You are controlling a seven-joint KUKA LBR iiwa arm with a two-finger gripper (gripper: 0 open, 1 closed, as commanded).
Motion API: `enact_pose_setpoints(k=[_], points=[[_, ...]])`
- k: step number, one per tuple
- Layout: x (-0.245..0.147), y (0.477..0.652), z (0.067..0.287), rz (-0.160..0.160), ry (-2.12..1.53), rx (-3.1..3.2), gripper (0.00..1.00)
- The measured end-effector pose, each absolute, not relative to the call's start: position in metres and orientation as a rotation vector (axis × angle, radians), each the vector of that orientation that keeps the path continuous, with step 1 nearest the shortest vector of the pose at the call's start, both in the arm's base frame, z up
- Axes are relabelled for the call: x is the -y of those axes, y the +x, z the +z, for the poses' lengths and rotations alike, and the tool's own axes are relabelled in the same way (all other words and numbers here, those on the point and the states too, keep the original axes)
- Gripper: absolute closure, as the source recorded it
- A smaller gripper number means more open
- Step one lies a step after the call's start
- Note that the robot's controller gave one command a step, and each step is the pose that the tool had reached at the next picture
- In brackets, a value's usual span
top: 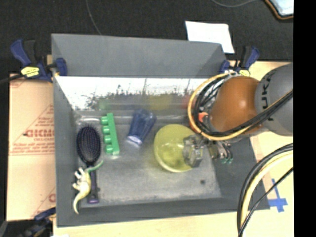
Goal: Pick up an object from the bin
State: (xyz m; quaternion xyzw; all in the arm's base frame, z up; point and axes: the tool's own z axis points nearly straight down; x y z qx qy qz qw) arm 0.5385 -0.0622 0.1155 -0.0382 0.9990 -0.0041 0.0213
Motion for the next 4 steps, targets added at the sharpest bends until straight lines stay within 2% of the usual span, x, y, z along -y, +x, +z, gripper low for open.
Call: enact_pose_setpoints(k=[1, 2, 3, 4], points=[[0.048, 0.537, 0.131, -0.024, -0.212, -3.076, 1.0], [0.044, 0.545, 0.079, -0.014, -0.116, -3.094, 1.0], [0.005, 0.495, 0.1, -0.02, -0.16, -3.074, 1.0], [0.044, 0.545, 0.076, -0.023, -0.083, -3.078, 1.0]])
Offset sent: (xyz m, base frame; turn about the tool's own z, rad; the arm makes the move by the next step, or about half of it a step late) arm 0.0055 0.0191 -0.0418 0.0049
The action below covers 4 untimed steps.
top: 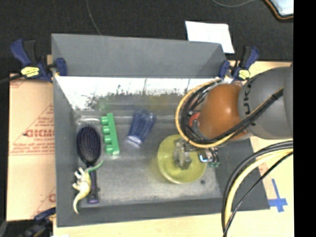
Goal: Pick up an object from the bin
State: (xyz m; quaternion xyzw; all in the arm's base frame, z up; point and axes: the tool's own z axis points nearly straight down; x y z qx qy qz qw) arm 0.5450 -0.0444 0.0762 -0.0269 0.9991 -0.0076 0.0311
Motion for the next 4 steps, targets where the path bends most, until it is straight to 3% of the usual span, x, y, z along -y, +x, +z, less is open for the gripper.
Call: enact_pose_setpoints(k=[1, 2, 3, 4], points=[[0.019, 0.51, 0.088, -0.014, -0.094, -3.076, 1.0], [0.04, 0.525, 0.094, -0.026, -0.109, -3.073, 1.0], [0.032, 0.511, 0.087, -0.016, -0.076, -3.076, 1.0], [-0.04, 0.51, 0.071, -0.022, -0.19, -3.067, 1.0]])
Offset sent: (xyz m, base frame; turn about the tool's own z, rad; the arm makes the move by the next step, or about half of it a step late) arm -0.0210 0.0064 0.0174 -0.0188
